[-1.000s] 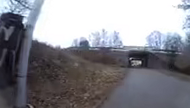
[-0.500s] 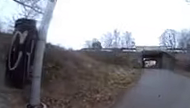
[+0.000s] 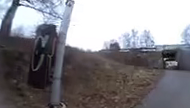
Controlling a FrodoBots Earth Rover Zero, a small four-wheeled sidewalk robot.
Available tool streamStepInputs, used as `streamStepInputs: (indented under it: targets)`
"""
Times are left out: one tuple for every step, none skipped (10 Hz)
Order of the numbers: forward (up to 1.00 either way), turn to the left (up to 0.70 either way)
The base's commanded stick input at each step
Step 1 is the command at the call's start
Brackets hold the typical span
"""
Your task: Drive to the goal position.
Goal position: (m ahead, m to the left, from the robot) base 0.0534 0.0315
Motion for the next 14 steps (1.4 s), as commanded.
streamStepInputs:
  targets:
    - [0.0,0.7]
    - [0.0,0.7]
    - [0.0,0.7]
    - [0.0,0.7]
    - [0.0,0.7]
    - [0.0,0.7]
    - [0.0,0.7]
    - [0.0,0.7]
    - [0.0,0.7]
    - [0.0,0.7]
    - [0.0,0.7]
    - [0.0,0.7]
    - [0.0,0.7]
    - [0.0,0.7]
